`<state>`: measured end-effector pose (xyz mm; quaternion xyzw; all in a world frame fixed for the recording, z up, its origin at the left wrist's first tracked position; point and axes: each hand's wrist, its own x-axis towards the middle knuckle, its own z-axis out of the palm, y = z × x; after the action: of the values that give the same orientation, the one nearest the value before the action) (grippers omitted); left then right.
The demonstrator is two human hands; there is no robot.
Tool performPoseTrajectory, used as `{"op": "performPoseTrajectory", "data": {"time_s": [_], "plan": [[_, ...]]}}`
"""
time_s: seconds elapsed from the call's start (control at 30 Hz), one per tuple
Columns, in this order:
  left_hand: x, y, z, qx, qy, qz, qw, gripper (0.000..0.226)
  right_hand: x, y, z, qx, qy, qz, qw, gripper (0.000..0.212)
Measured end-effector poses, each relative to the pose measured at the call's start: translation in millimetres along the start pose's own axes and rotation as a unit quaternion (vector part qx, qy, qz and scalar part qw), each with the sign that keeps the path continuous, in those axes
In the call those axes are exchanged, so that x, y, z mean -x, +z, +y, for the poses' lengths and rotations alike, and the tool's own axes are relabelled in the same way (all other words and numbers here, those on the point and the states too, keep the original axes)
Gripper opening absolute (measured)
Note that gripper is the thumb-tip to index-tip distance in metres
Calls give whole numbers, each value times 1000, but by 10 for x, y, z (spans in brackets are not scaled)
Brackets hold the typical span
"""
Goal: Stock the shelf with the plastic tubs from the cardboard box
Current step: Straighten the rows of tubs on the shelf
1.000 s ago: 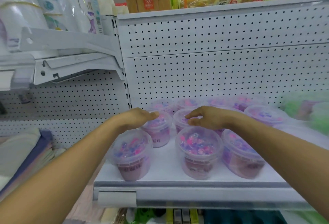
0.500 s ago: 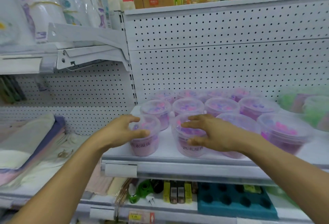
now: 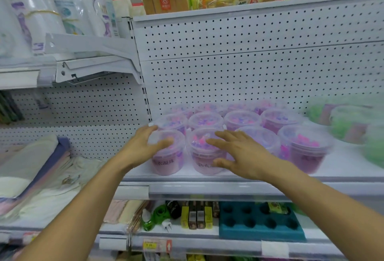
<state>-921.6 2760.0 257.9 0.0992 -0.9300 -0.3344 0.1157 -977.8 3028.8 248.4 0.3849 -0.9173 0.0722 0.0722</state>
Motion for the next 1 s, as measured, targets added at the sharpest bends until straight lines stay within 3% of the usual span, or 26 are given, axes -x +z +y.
{"op": "performPoseTrajectory", "data": {"time_s": [0.07,0.17,0.3,0.43,0.57,0.63,0.73,0.8,1.0], "plan": [[-121,-61,38,49,-21,26,998,91,19,-4,20,-5,2,2,1000,56],[-362,-93,87,72,-54,-4,996,97,-6,5,1,-29,5,17,999,48],[-527,37,74,23,-49,-52,997,83,-27,37,-6,-41,13,20,999,46],[-488,17,3,2,-38,-67,997,97,-44,26,-8,-48,15,21,999,45],[-330,88,78,34,9,6,999,77,63,32,15,-7,14,15,1000,56],[-153,170,109,-53,57,56,995,80,217,56,88,22,34,45,998,64],[145,301,93,-179,103,58,977,88,522,115,243,43,95,142,984,69],[219,331,91,-205,119,51,970,94,675,137,355,55,138,188,971,67],[153,437,-12,-203,135,18,970,78,721,183,417,35,179,187,965,42]]}}
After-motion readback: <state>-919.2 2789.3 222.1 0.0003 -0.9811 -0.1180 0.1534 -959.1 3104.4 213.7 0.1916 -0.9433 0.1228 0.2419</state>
